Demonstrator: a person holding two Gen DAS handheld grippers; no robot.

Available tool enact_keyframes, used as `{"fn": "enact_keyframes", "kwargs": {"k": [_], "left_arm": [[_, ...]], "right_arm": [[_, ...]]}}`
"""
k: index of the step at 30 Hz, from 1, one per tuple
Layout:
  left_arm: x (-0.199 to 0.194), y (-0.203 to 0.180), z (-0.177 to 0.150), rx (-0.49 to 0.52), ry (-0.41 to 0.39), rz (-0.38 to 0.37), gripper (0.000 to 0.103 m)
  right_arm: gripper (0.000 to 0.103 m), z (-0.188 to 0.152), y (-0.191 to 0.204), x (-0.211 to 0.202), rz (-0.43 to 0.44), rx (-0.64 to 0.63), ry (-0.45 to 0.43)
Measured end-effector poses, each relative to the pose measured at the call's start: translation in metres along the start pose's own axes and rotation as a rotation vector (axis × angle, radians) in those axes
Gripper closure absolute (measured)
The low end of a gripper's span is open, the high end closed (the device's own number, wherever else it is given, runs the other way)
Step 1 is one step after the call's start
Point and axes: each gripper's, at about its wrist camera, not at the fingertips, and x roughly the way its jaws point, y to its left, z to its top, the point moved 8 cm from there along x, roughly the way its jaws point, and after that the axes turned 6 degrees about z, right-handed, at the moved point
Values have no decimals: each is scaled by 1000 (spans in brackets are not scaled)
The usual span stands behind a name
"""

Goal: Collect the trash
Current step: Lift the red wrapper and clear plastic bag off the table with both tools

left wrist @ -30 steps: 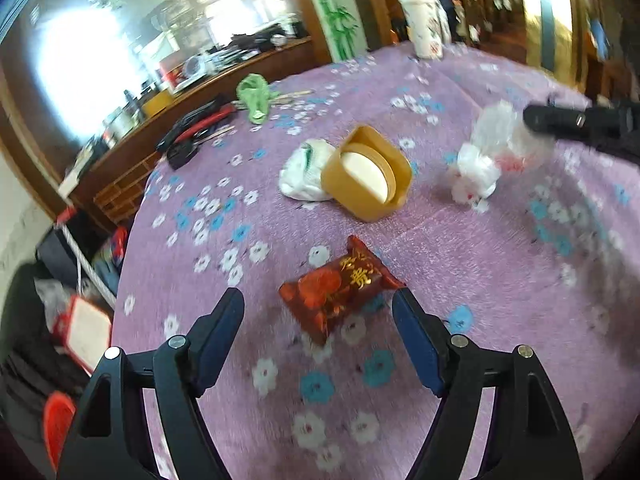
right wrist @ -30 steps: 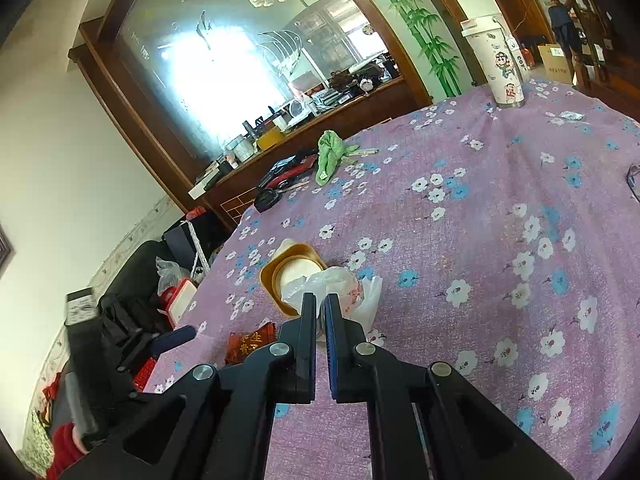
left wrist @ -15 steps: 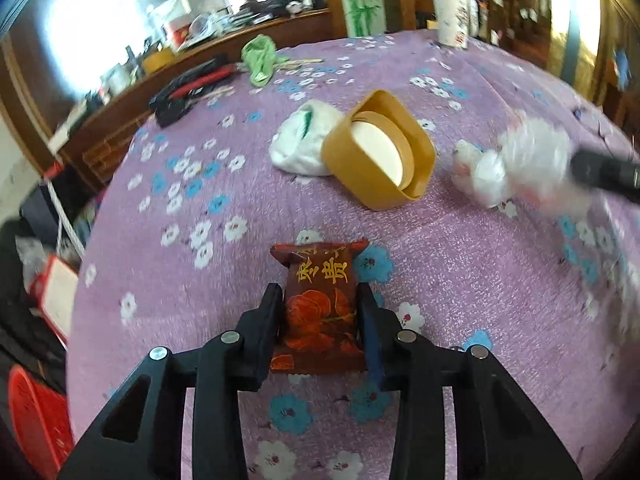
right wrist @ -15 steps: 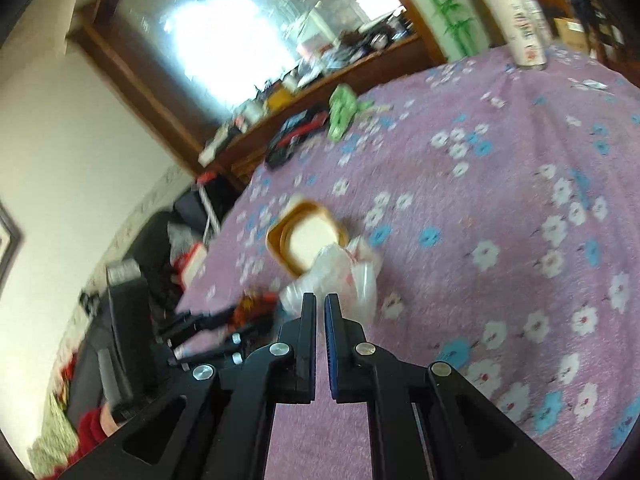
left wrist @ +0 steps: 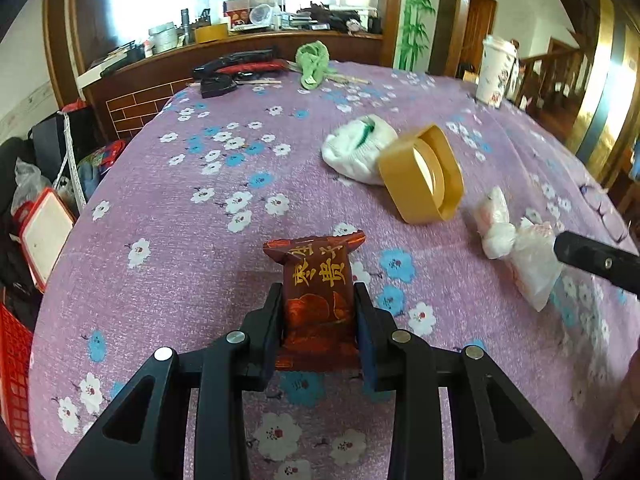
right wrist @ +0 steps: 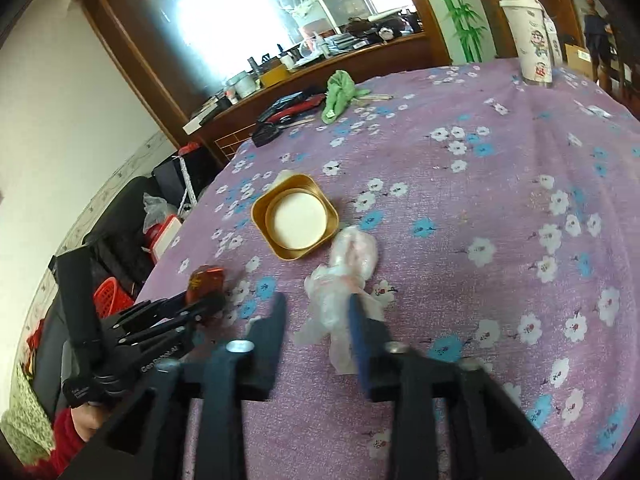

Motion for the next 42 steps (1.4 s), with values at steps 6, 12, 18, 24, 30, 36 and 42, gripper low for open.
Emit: {"fn": "enact_keyframes", "kwargs": {"k": [6,12,18,24,30,36,42], "left_arm": [[-1,-2,0,3,-10,-30,71],[-3,-7,0,10,-15,-58,71],[-5,-7,0,6,-26,-73,71],[-9,-3,3,-7,-46,-67,71],[-9,-1,5,-17,-53,-62,71],[-9,0,6,-19,-57,-58,71],[-10,1,6,-18,-59,-56,71]], "right_arm": [[60,1,-7,9,-102,-19,2],[60,-5,-17,20,-212,-50,45],[71,-9,-17,24,-252,-93,44],[78,-3,-6,11,-222,-115,-24],[78,2,4,8,-185,-123,-51],[78,2,9,6,-168,-127,-58],[78,1,9,5,-164,-120,-60]]}}
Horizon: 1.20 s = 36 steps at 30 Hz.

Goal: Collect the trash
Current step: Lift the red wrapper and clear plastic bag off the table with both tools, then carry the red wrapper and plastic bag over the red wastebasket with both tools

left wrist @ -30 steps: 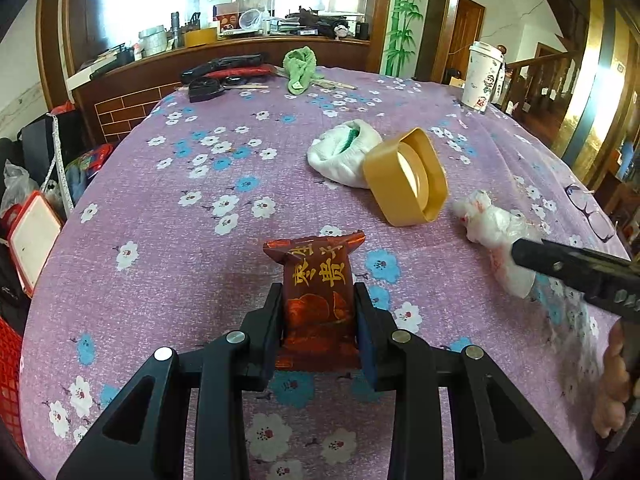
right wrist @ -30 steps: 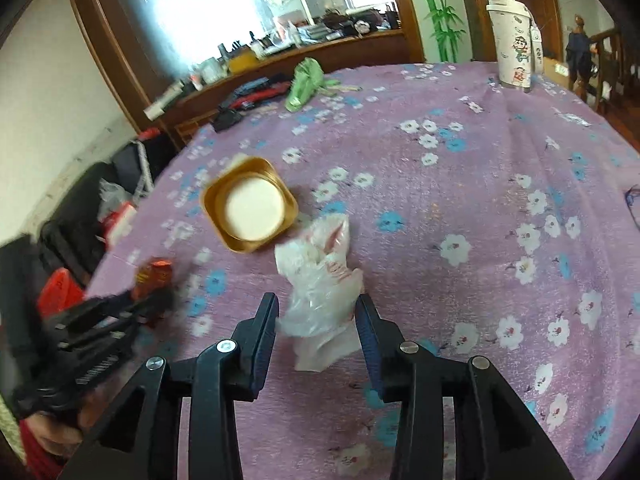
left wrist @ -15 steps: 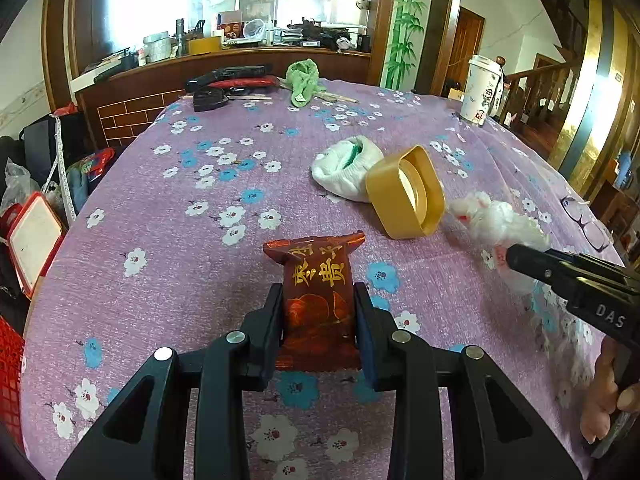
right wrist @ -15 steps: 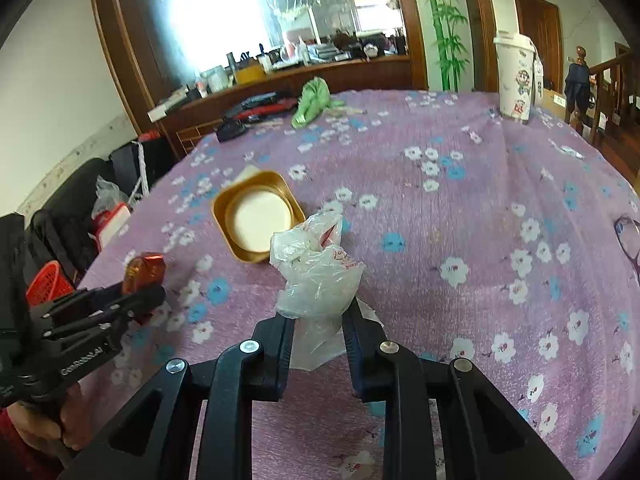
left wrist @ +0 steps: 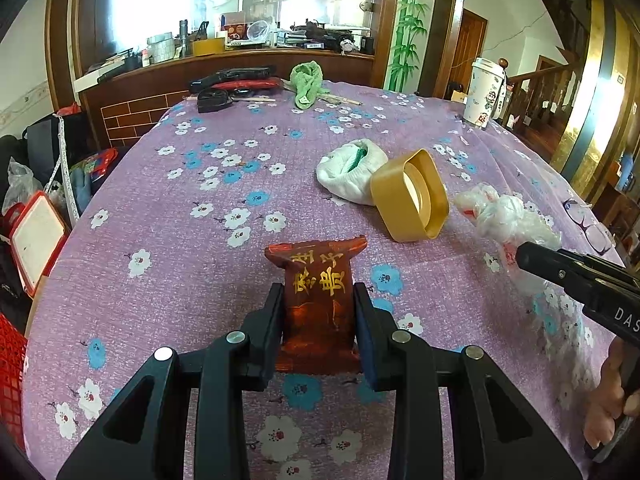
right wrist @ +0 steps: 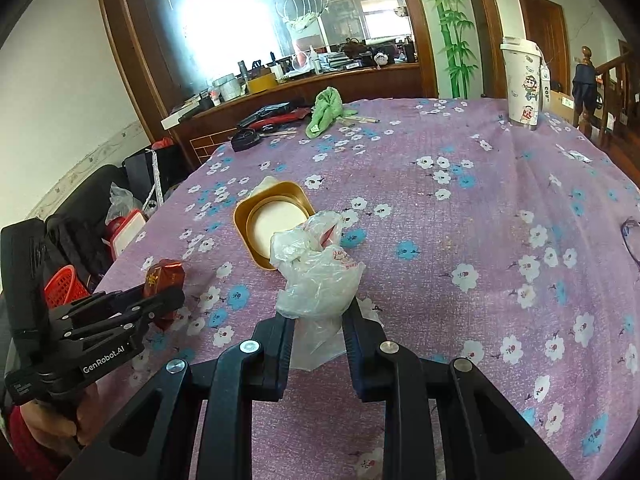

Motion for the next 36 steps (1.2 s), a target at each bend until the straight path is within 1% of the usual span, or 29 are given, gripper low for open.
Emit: {"fn": "enact_keyframes", "kwargs": {"k": [8,12,15,18,20,21,23,26,31,36], "left_arm": [[1,2,-1,-19,11,-19,73],[0,2,1,-24,0,-20,74],[-3,5,3,-28,-21,4,74],[-10,11,5,-41,-34,26,74],[-20,14,3,-41,-41,36,74],[-26,14,1,-42,-45,36,74],[-38,15,-2,-41,-47,37,74],[-58,19,-8,-53,-57,28,74],[-96,27,-22,-62,-81,29,74],[-129,49,-33,-86,-103,50,74]], "right_arm": [[78,2,-1,-2,-2,5,-10],[78,3,-1,-4,-11,-2,-24],[78,2,-1,-7,-24,7,-27],[78,-2,7,-18,-7,27,-15],[78,-7,18,-27,-23,2,-10],[78,-10,26,-33,-16,-5,-9],[78,-17,42,-45,25,-7,-7],[78,-26,64,-59,53,-24,-12],[78,-38,101,-68,115,-61,-2],[78,-42,136,-70,173,-92,11]]}}
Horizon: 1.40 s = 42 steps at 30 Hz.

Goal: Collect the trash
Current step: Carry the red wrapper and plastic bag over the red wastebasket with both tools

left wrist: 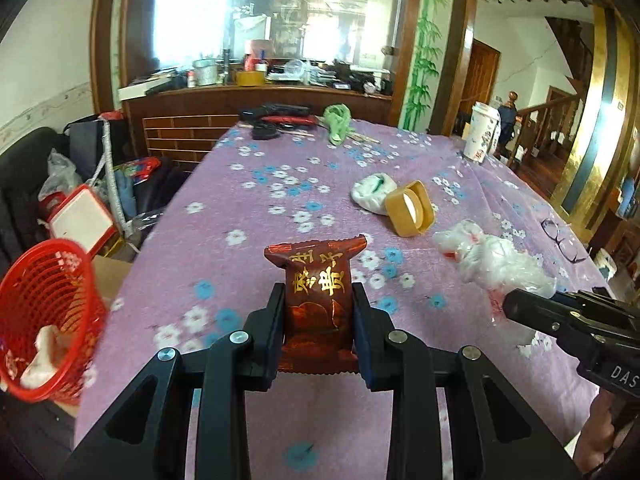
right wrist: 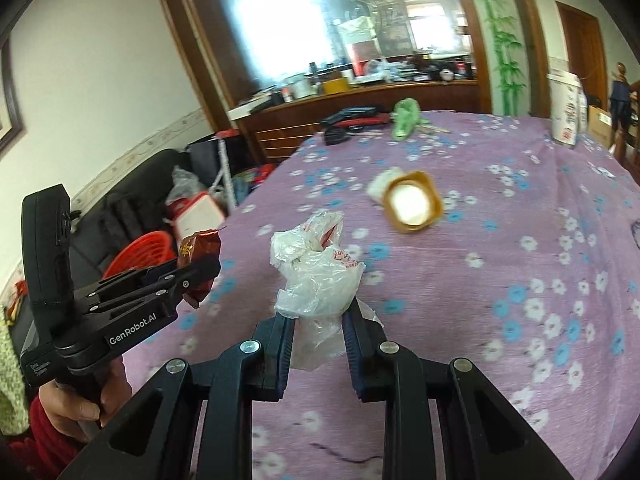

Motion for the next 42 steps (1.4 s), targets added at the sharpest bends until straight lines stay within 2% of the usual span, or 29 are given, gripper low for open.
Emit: {"fn": "enact_keyframes", "kwargs": {"k": [4,19,28,35,42], "left_arm": [[-17,27,-3,-39,-12,19,74],[-54,160,-9,-219,-61,168,74],[-69,242,-27,-315,-48,270,74],[-63,274,-40,-346,-17,305,74],[-51,291,-43,-360,4,315,74]], "right_arm": [[78,0,24,10,37,-23,23],[78,8,111,59,148,-146,126],[78,18,179,105,252,-218,191],[77,21,221,147,298,-258,245],[77,27,239,184,294,-250,277]]}}
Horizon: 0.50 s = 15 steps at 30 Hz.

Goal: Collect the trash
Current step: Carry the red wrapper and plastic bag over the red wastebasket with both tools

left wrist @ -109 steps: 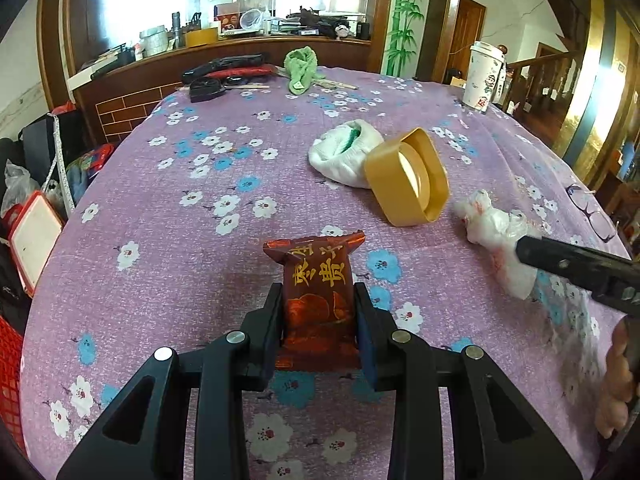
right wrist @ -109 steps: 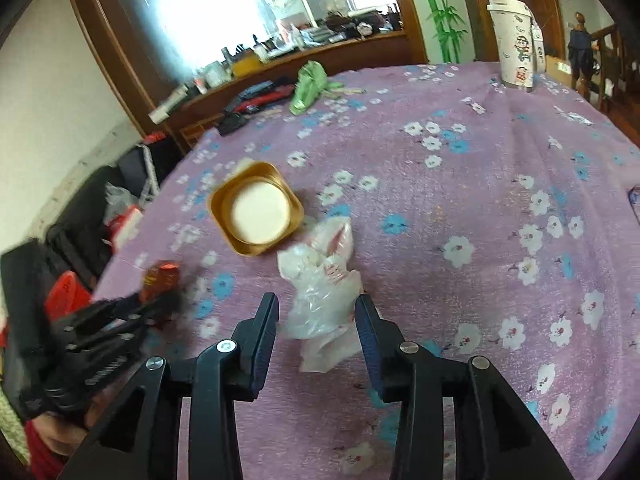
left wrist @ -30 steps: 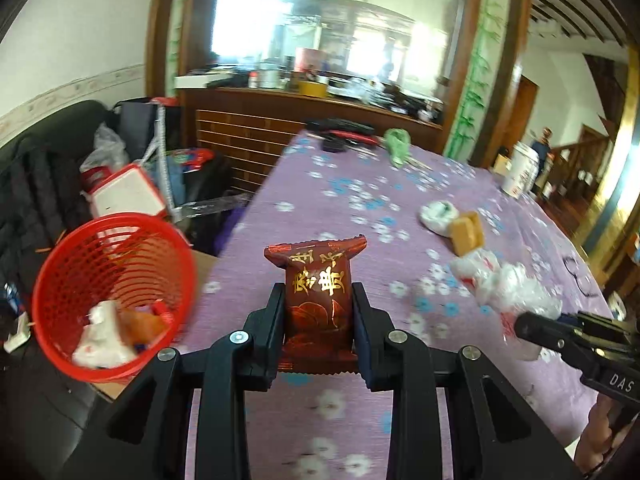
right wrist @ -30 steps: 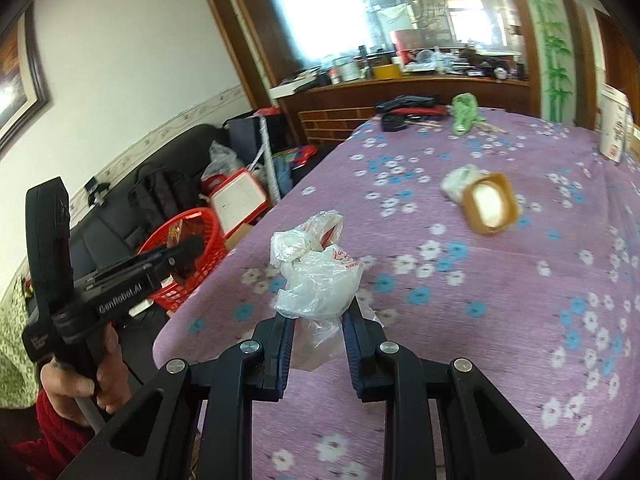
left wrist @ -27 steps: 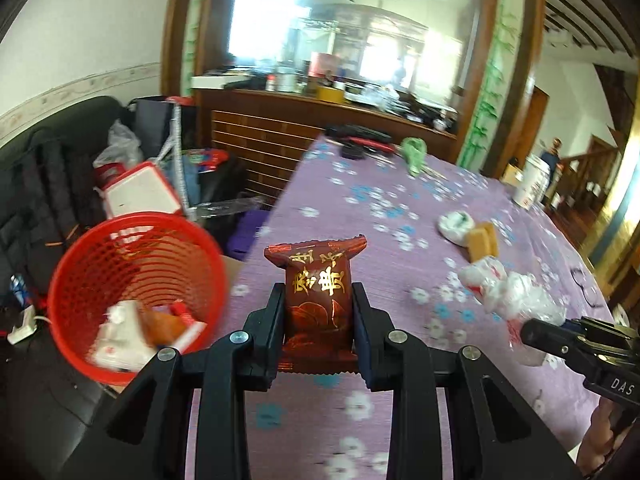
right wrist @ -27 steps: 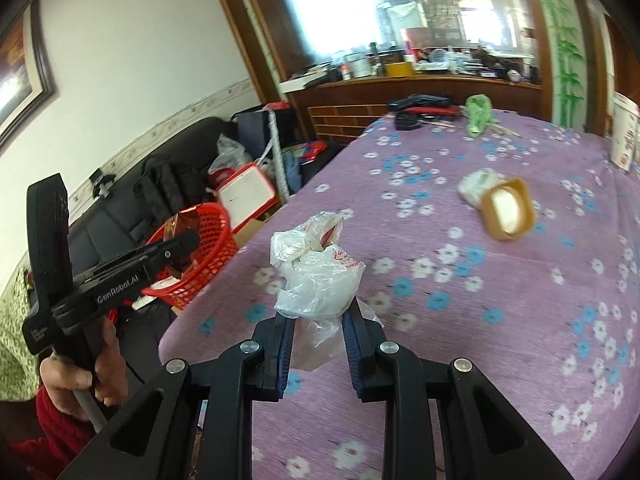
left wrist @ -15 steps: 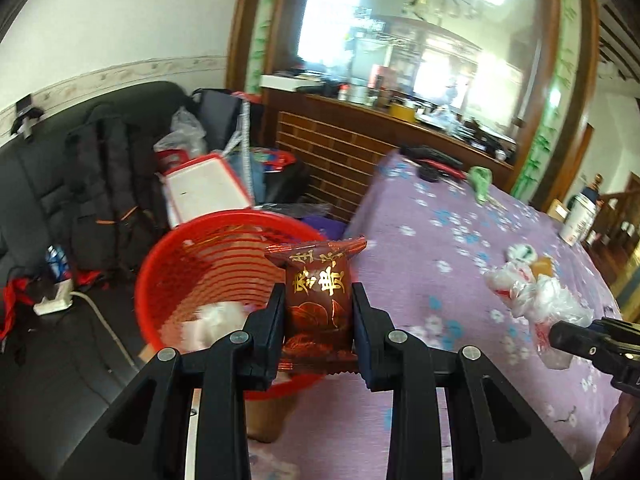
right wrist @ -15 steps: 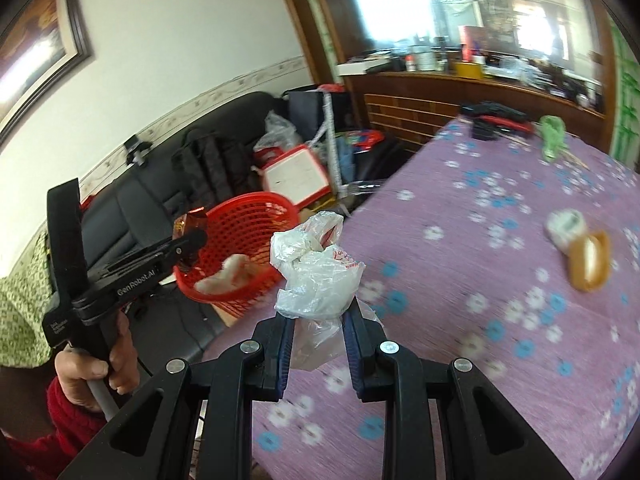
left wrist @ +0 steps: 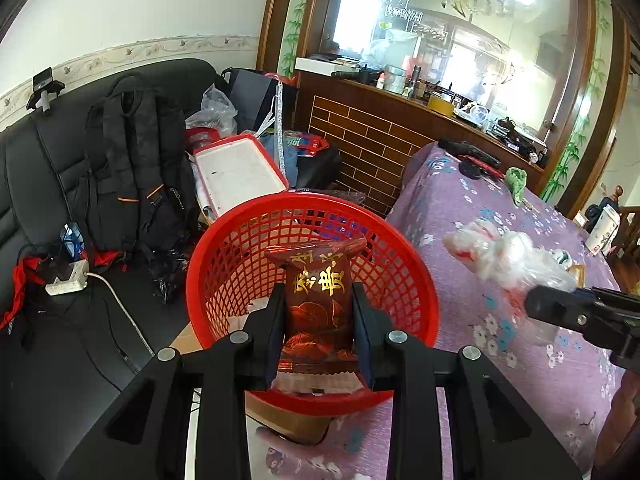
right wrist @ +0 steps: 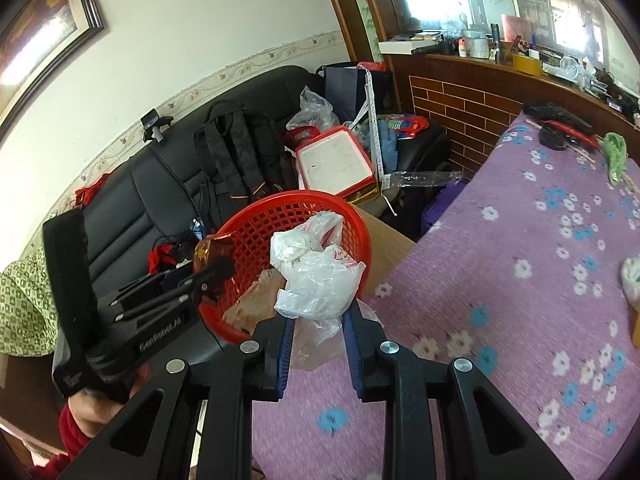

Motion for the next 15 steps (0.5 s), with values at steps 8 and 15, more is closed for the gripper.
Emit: {"fn": "enact_keyframes", "kwargs": {"k": [8,15], "left_arm": [[14,8,8,-9,16,12,73],[22,15,12,-20,28,24,71]], "right_arm": [[76,19,3,34,0,5,30],[70,29,3,52,8,26,39]]}}
